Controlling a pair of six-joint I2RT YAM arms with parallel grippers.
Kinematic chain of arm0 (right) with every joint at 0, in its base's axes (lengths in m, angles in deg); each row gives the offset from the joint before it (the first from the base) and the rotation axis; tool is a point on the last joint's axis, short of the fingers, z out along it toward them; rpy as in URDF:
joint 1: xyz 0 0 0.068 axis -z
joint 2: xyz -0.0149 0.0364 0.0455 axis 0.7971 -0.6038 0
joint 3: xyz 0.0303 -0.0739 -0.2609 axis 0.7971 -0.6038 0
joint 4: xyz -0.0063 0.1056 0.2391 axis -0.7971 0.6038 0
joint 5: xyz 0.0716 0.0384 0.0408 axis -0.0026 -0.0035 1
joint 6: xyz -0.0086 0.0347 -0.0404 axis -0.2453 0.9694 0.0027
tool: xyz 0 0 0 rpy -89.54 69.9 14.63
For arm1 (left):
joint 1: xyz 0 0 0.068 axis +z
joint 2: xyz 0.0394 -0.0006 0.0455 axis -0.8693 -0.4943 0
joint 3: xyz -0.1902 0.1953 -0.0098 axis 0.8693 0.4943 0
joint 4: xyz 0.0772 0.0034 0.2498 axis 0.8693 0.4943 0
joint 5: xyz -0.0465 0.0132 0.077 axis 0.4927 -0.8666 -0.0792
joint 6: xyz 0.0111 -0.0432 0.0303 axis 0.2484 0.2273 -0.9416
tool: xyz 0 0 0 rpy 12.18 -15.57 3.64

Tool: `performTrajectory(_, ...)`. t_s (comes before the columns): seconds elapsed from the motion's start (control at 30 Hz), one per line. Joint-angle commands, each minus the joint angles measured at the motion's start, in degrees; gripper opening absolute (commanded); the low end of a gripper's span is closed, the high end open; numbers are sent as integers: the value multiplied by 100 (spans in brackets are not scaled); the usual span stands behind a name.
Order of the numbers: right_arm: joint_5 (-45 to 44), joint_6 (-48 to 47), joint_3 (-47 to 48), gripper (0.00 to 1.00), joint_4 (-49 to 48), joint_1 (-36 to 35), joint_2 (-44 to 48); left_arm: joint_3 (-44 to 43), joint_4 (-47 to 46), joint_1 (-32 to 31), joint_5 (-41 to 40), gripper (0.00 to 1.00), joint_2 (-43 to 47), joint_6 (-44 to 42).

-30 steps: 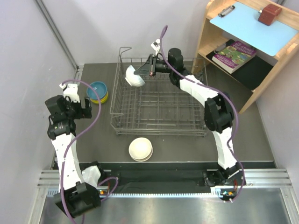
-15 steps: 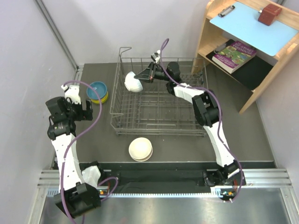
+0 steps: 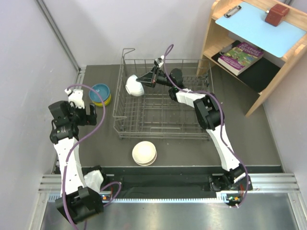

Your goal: Load the bowls into the dish rack

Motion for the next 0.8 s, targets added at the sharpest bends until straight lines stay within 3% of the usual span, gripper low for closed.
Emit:
performTrajectory(0.0, -326, 332, 73, 0, -822, -164, 17, 32, -77, 44, 169, 99, 119, -72)
performTrajectory(0.4, -713, 95, -621, 0, -400, -261, 157, 32, -50, 44, 274, 99, 66, -177)
performTrajectory(0.77, -1012, -977, -1070, 0, 1014, -112, 473, -38, 20, 44, 292, 99, -48, -186)
